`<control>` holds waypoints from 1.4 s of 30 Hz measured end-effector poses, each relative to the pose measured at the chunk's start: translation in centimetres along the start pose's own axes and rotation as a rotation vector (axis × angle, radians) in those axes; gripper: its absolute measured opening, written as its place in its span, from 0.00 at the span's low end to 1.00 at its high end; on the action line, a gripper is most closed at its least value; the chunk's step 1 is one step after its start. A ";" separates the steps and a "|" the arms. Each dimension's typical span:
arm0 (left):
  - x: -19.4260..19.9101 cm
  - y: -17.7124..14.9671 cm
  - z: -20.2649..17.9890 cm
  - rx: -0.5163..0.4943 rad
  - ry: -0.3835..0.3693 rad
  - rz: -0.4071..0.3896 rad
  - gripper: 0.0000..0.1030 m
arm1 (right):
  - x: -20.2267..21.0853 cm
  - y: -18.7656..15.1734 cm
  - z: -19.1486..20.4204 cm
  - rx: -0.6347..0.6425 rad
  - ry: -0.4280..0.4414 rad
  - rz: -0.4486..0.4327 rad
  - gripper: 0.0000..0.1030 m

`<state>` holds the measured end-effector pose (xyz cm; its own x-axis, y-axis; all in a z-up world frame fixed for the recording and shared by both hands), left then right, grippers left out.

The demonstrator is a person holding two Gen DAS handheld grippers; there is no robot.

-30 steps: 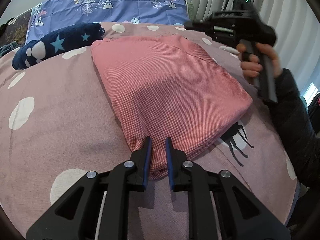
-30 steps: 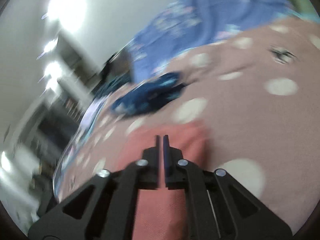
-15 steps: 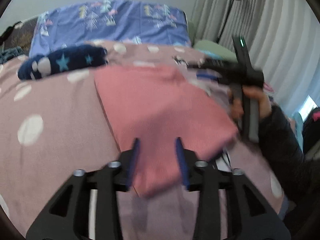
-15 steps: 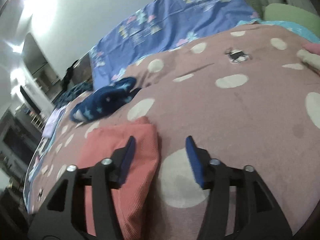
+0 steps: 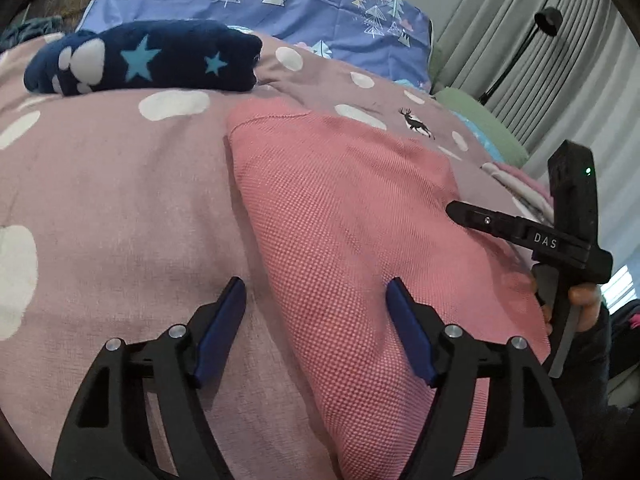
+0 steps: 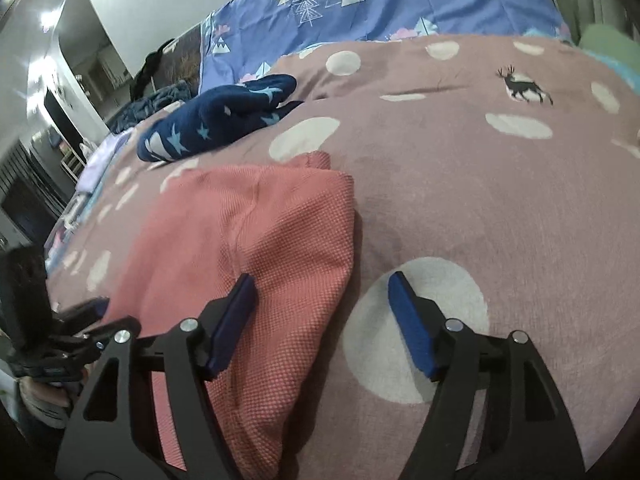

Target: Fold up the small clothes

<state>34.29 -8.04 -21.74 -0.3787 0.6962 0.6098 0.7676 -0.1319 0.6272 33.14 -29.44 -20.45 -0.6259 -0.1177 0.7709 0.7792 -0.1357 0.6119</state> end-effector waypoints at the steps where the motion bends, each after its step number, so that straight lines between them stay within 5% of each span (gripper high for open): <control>1: 0.0 -0.1 0.0 0.001 -0.003 -0.002 0.71 | 0.2 -0.1 -0.1 -0.014 0.014 -0.003 0.69; 15: 0.6 -0.1 0.2 0.044 -0.069 -0.028 0.71 | 5.3 -4.7 -0.1 -0.066 0.339 0.075 0.64; 22: 0.7 -0.2 0.2 0.045 -0.078 -0.028 0.71 | 5.1 -5.1 0.9 -0.052 0.424 0.103 0.47; 26: 0.6 -0.2 0.1 0.042 -0.077 -0.022 0.72 | 3.6 -5.1 1.0 -0.056 0.361 0.130 0.41; 36: -3.0 2.8 -0.6 -0.038 -0.116 0.063 0.75 | -0.2 -1.3 1.9 -0.126 0.413 0.202 0.43; 42: -3.8 3.8 0.3 -0.007 -0.136 0.044 0.57 | -1.3 -0.6 3.6 -0.014 0.345 0.133 0.41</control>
<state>38.82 -10.98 -21.79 -0.2713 0.7787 0.5658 0.7778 -0.1689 0.6054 33.60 -25.67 -21.17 -0.4954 -0.4595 0.7371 0.8553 -0.1101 0.5062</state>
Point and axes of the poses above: each gripper's, at about its wrist camera, not at the fingertips, and x roughly against the way its jaws point, z to its left, y to its top, the point moved 9 cm from there along -x, roughly the way its jaws point, and after that the axes turned 13 degrees about -y, right-handed, at the moved point
